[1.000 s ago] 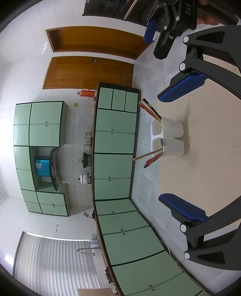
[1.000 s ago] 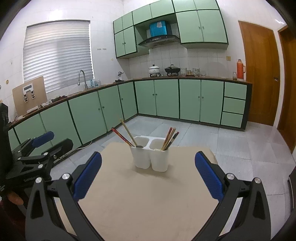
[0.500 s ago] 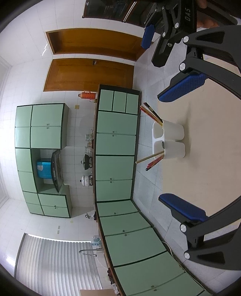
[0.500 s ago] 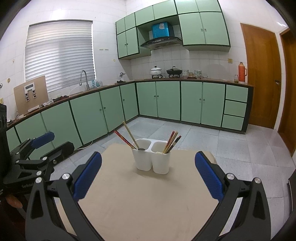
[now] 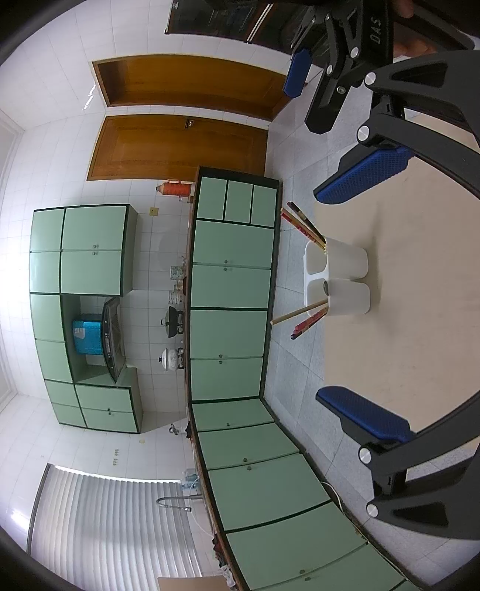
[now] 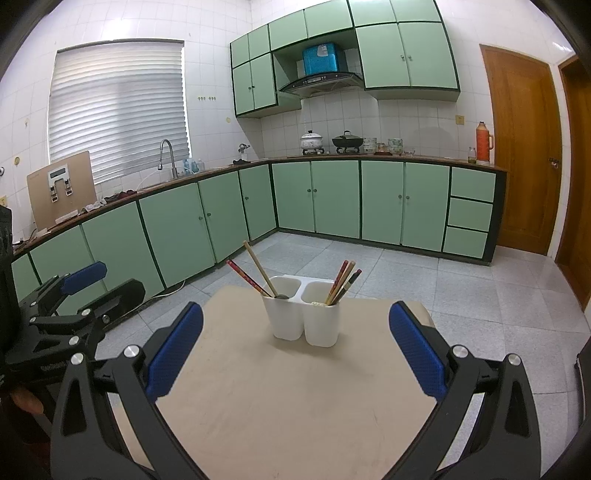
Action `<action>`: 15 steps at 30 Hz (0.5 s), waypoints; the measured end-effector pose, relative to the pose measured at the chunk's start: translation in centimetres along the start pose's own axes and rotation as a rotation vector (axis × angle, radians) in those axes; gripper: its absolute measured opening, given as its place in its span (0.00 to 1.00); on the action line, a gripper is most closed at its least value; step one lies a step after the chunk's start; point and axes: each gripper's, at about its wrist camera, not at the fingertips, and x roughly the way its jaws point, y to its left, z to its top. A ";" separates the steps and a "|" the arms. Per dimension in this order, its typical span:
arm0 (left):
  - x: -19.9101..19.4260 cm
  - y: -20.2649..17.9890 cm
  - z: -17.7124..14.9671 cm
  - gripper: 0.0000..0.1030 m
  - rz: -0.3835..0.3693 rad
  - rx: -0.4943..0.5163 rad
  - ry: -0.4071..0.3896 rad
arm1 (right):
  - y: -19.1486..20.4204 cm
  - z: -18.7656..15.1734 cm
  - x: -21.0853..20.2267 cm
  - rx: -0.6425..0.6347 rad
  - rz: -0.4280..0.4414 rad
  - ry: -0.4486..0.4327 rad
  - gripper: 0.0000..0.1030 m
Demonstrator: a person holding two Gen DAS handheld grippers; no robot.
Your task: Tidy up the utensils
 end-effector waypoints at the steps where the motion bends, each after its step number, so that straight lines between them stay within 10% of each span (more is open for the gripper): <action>1: 0.1 0.1 0.0 0.94 0.000 -0.001 0.001 | 0.1 0.0 0.0 0.000 0.000 0.001 0.95; 15: 0.1 0.2 0.2 0.94 -0.001 -0.001 0.001 | 0.2 0.1 0.2 0.000 0.001 0.002 0.95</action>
